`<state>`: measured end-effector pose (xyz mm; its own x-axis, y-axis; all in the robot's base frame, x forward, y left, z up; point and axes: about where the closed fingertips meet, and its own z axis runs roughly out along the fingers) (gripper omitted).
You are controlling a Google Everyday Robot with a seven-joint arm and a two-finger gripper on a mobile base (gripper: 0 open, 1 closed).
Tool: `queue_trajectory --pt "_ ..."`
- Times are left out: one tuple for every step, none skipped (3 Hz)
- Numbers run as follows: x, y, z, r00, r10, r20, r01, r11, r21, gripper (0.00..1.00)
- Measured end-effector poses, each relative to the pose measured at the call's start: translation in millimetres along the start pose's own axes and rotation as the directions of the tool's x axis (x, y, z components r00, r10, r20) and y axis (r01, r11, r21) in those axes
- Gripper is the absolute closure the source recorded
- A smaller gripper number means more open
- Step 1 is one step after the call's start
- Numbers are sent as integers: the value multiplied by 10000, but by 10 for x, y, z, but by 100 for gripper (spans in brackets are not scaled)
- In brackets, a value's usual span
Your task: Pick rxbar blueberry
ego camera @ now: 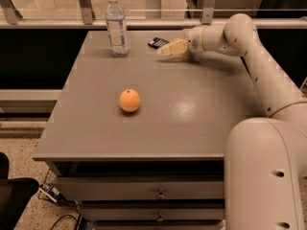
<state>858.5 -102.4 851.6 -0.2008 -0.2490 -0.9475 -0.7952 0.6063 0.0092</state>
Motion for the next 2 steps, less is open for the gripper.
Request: queue_trajectory --pt "-1 2 2 10000 4 6 -4 10000 -10 0" --pt "25 37 37 9999 -33 -102 33 10000 -48 0"
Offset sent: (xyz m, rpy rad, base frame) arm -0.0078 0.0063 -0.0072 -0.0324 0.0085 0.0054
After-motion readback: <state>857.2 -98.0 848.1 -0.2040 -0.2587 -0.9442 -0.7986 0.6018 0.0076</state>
